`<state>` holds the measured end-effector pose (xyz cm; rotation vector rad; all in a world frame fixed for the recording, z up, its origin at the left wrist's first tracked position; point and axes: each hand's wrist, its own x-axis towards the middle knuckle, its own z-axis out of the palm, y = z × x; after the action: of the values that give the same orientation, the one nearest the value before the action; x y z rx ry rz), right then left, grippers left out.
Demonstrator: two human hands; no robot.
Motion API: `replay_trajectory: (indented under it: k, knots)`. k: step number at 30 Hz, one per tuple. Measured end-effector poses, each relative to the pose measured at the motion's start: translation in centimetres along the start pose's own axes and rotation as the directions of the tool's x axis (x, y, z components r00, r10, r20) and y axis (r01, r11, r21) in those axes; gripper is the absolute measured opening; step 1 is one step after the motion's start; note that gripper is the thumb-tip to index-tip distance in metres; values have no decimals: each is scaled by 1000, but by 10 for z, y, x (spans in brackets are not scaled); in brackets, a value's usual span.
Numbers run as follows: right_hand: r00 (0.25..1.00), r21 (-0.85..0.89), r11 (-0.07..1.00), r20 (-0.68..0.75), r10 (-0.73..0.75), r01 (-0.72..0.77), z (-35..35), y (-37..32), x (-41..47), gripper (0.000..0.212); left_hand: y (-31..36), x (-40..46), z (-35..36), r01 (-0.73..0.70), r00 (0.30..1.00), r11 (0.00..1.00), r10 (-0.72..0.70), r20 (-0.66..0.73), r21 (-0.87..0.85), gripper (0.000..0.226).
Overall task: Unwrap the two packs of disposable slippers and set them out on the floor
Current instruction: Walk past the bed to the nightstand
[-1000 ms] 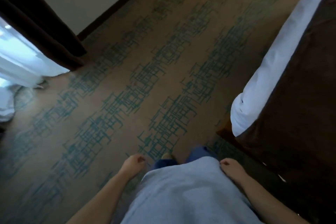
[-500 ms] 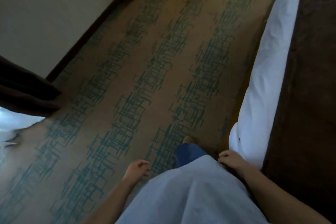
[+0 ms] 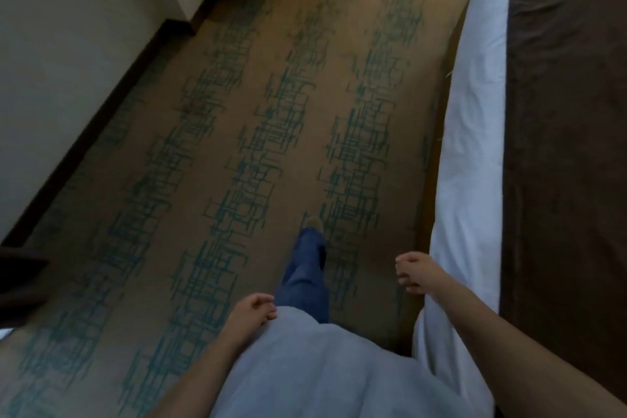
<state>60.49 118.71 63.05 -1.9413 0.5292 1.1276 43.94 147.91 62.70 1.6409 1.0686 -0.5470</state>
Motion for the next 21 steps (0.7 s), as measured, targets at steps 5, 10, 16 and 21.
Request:
replay_trajectory:
  k: [5,10,16,21]
  knots:
    - [996,1,996,-31,85,-85,-19,-37,39,15,129,87,-2,-10,998,1000,9,60,25,17]
    - [996,-188,979,-39,74,-80,-43,-94,58,11,260,161,-6,-121,982,952,74,171,280,18]
    - [961,-22,997,-268,70,-79,-99,-170,120,16,404,224,12,-258,956,902,187,224,346,22]
    - [973,-10,994,-207,103,-107,-158,-222,182,15,482,271,50,-225,963,930,168,210,290,18]
